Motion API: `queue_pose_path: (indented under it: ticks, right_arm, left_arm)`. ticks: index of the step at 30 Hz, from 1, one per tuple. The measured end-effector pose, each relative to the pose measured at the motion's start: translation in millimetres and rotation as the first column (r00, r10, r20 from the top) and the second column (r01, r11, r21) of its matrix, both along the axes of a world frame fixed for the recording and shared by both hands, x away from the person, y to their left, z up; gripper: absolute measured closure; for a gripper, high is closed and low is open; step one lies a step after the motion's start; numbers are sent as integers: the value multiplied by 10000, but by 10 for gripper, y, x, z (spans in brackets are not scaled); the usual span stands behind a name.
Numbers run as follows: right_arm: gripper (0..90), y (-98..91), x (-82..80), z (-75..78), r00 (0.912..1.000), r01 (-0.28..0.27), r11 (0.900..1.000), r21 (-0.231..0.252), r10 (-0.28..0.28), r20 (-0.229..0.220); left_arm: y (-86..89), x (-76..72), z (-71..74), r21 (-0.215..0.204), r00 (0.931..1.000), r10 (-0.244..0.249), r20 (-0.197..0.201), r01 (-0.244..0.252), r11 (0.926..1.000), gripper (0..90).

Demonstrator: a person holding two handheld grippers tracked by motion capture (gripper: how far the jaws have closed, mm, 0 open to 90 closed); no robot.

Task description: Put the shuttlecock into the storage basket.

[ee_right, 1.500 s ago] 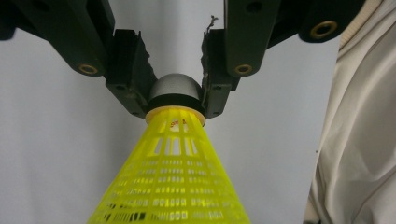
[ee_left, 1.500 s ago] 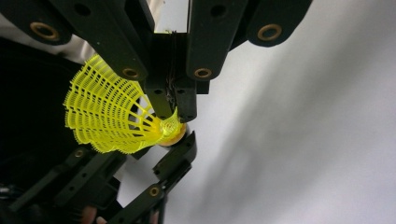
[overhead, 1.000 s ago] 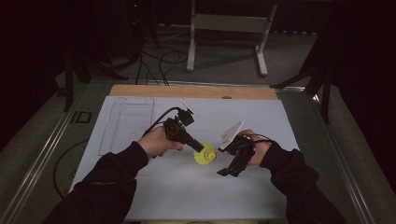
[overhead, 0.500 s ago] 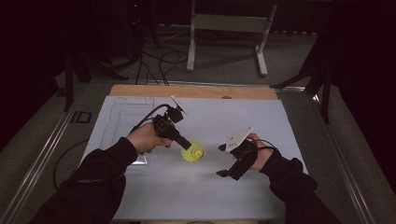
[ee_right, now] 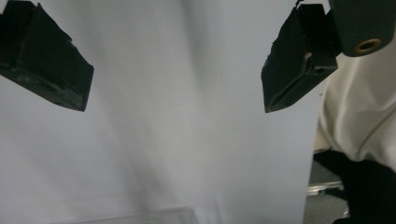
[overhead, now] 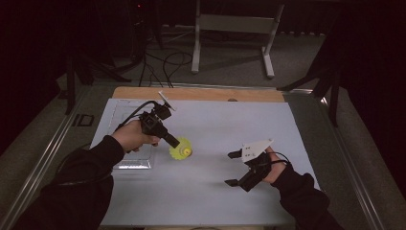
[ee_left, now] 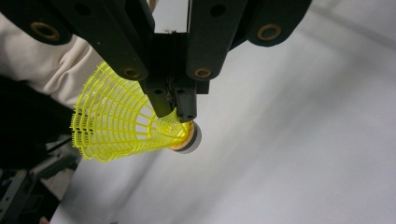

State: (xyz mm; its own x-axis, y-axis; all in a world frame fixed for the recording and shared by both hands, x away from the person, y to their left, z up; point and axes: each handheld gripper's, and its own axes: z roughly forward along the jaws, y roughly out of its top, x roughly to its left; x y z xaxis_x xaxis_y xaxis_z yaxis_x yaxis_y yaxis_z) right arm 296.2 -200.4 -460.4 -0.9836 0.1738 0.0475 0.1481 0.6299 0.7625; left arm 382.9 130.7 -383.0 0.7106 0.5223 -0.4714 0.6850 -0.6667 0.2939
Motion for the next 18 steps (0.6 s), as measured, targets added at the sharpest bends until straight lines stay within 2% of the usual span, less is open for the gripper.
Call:
queue_pose_path:
  ticks: [3, 4, 5, 11, 18]
  right_arm:
    - [94, -27, -24, -24, 9995, 25, 9999, 171, -30, 316]
    - [94, -66, -39, -40, 9993, 103, 9982, 594, -123, 344]
    - [94, -85, -51, -47, 9992, 161, 9971, 747, -188, 352]
    - [94, -207, -96, -85, 9966, 486, 9915, 1203, -561, 602]
    - [94, -359, -130, -147, 9943, 961, 9823, 1607, -1023, 303]
  left_arm:
    - [93, 9, 39, 31, 9998, 180, 40, -180, 9998, 900]
    - [125, 15, 50, 49, 9997, 242, 17, -242, 9997, 900]
    - [155, 19, 61, 90, 9998, 211, 17, -211, 9997, 900]
    - [362, 47, 129, 249, 9980, 616, 136, -620, 9978, 900]
    - [569, 70, 177, 417, 9939, 1089, 195, -1096, 9931, 900]
